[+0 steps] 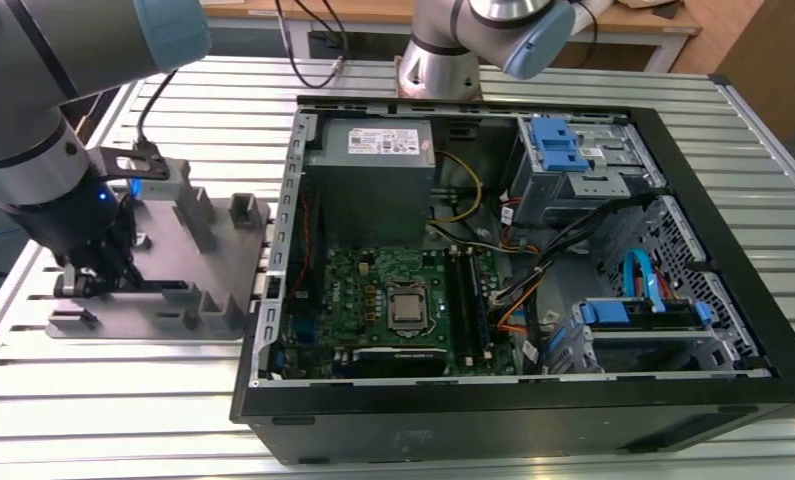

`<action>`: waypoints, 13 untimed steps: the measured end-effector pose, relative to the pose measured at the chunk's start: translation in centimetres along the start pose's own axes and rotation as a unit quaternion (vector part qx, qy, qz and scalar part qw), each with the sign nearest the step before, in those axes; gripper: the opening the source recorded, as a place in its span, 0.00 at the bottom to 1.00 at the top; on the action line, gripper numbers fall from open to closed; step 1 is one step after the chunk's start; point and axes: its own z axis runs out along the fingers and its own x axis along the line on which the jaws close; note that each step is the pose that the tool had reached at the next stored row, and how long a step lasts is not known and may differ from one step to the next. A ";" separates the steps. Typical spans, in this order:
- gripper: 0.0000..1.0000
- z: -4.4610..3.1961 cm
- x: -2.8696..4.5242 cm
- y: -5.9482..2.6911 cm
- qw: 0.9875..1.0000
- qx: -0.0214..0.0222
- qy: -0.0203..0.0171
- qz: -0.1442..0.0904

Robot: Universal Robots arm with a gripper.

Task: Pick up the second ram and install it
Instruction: 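Pick up the second ram and move it above second insertion slot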

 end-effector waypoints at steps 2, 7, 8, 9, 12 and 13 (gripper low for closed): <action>0.14 -0.30 -0.01 0.01 1.000 0.000 0.000 0.000; 0.14 -0.91 -0.02 0.03 1.000 0.000 0.000 0.000; 0.14 -1.00 -0.03 0.03 1.000 0.000 0.000 0.000; 0.14 -1.09 -0.03 0.04 1.000 0.000 0.000 0.000; 0.14 -1.40 -0.03 0.04 1.000 0.000 0.000 0.000; 0.14 -1.54 -0.04 0.05 1.000 0.000 0.000 0.000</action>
